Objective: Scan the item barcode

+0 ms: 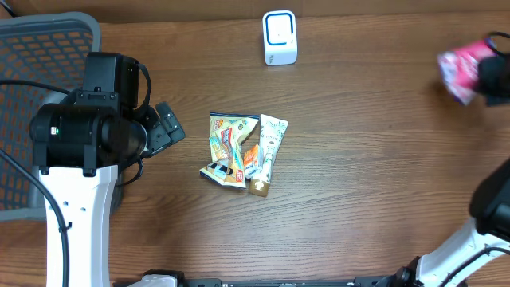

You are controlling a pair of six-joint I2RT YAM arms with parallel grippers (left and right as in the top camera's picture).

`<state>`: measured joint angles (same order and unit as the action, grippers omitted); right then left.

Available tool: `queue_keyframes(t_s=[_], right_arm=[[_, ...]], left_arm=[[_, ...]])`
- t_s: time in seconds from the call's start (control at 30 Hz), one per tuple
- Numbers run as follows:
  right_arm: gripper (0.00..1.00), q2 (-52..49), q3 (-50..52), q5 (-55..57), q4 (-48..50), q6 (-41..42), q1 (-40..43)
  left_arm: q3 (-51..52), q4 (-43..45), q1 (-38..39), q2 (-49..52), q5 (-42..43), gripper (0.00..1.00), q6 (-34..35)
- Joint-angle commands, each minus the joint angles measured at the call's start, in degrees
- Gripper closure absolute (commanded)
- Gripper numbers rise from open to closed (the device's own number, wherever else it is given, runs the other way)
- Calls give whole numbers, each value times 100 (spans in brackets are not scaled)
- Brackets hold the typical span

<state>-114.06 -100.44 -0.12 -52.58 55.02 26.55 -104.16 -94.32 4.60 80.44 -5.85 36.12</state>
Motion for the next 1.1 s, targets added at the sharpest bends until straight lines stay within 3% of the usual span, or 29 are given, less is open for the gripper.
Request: queue_keyframes(t_s=[0.0, 0.13, 0.33, 0.37, 0.4, 0.5, 0.6, 0.77, 0.93, 1.07], right_arm=[[96, -111, -76, 293, -164, -433, 616], [96, -258, -76, 503, -258, -645, 1250], [93, -448, -76, 503, 59, -1978, 1860], [89, -474, -76, 501, 66, -2044, 1902], [77, -514, -76, 501, 101, -2120, 1947], [54, -535, -76, 402, 155, -2422, 1965], [46, -518, -98, 52, 146, -2723, 1965], [39, -214, -197, -1318, 76, -2857, 1958], [28, 254, -219, -3993, 216, -3434, 1836], [7, 358, -219, -5799, -107, -4291, 1379]], left_arm=[[24, 7, -31, 13, -72, 1, 118], [24, 7, -31, 13, -72, 1, 116], [24, 7, -31, 13, -72, 0, 118], [24, 7, -31, 13, -72, 1, 118], [24, 7, -31, 13, -72, 0, 118], [24, 7, -31, 13, -72, 0, 118], [24, 7, -31, 13, -72, 0, 118], [24, 7, -31, 13, -72, 1, 118], [24, 7, -31, 13, -72, 0, 116], [24, 7, -31, 13, -72, 1, 118]])
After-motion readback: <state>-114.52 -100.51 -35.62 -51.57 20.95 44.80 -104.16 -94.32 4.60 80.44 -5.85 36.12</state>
